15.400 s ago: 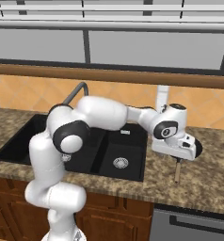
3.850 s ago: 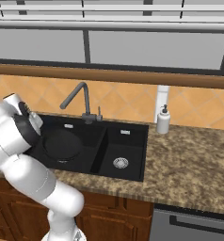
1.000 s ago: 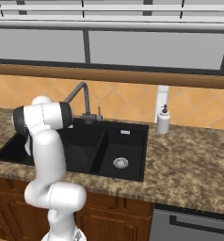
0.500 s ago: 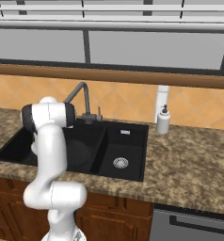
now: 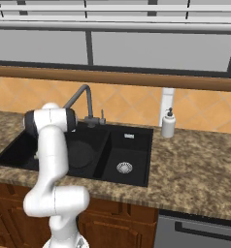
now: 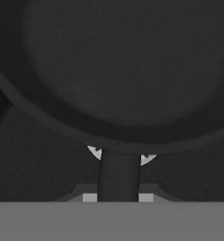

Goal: Pick the pan and sponge and place them into the sink. Then turn on the water.

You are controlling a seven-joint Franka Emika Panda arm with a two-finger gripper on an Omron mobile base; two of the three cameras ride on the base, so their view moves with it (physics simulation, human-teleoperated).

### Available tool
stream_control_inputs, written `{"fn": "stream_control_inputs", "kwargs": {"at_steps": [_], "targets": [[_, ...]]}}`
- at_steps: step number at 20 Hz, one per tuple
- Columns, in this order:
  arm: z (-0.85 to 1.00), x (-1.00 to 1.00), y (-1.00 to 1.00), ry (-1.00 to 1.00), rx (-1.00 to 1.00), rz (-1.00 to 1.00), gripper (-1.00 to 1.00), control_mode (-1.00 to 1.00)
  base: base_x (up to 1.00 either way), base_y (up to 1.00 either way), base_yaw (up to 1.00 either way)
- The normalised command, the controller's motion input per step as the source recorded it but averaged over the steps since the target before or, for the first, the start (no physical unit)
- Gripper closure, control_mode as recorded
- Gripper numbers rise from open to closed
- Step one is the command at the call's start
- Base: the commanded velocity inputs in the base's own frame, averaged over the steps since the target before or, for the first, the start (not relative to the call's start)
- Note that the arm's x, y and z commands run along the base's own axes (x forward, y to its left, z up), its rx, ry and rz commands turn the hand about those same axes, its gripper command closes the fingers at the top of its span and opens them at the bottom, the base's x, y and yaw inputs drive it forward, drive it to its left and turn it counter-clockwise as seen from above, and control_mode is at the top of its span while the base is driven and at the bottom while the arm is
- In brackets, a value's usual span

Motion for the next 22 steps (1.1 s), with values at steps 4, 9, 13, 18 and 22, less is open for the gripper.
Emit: {"fn": "stream_control_inputs", "kwargs": {"at_steps": [4, 9, 13, 18, 22], "targets": [[-0.46, 0.03, 0.15, -0.1, 0.0, 0.0, 1.0, -1.0, 0.0, 0.0, 0.0], [-0.43, 0.0, 0.06, -0.12, 0.01, -0.01, 1.0, -1.0, 0.0, 0.0, 0.0], [-0.43, 0.0, 0.0, -0.13, 0.03, -0.02, 1.0, -1.0, 0.0, 0.0, 0.0], [-0.36, 0.0, 0.0, -0.19, 0.03, -0.02, -1.0, -1.0, 0.0, 0.0, 0.0], [-0.08, 0.0, 0.0, -0.15, 0.03, -0.01, -1.0, -1.0, 0.0, 0.0, 0.0]]}}
